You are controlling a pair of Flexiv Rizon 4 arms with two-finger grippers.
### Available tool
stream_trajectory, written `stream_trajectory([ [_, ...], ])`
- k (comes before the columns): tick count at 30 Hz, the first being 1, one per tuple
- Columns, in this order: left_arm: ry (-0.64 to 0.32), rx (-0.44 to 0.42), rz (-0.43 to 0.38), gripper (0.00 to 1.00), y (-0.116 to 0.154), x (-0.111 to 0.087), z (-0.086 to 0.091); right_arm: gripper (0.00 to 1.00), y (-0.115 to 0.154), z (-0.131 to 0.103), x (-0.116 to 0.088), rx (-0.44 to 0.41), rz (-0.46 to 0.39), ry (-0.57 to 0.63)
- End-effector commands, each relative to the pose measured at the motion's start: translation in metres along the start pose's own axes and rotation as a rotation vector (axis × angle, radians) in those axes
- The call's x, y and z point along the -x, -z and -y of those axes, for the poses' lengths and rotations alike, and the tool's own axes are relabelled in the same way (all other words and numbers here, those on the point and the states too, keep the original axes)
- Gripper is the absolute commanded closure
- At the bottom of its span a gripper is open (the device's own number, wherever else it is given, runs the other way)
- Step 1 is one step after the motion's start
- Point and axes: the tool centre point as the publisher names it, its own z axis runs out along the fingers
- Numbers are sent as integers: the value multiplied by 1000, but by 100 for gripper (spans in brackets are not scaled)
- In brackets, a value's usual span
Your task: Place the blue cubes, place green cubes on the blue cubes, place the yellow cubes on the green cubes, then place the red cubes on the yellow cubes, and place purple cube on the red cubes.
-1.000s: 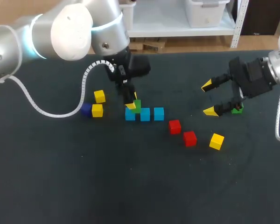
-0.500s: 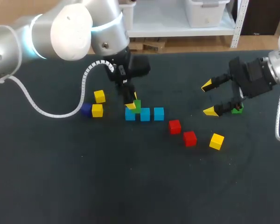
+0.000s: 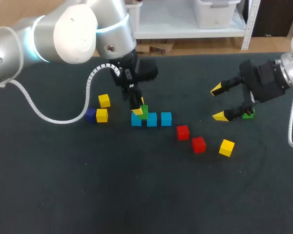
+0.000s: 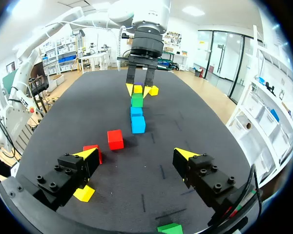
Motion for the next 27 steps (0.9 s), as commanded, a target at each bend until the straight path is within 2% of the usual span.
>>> stream_trajectory([
  [1,-2,-3,-1,66,-1,-1,-1,0,-1,1,-1,0,3,1],
  [3,-1,-3,-1,61,-1,-1,-1,0,-1,1,-1,0,3,1],
  [5,0,-4,-1,51,-1,-1,-1,0,-1,1,-1,0,3,1],
  [8,0,-5,-2,11,-1,-1,-2,0,-1,1,-1,0,3,1],
  [9,0,-6,-1,3,-1,-1,-2,0,-1,1,-1,0,3,1],
  [10,0,-7,-1,0,0,-1,-2,0,-1,1,-1,0,3,1],
  [20,-11,12,-10,0,13,-6,1,0,-1,1,-1,0,3,1],
  [27,-38,59,10,0,39,-22,22,0,-1,1,-1,0,3,1],
])
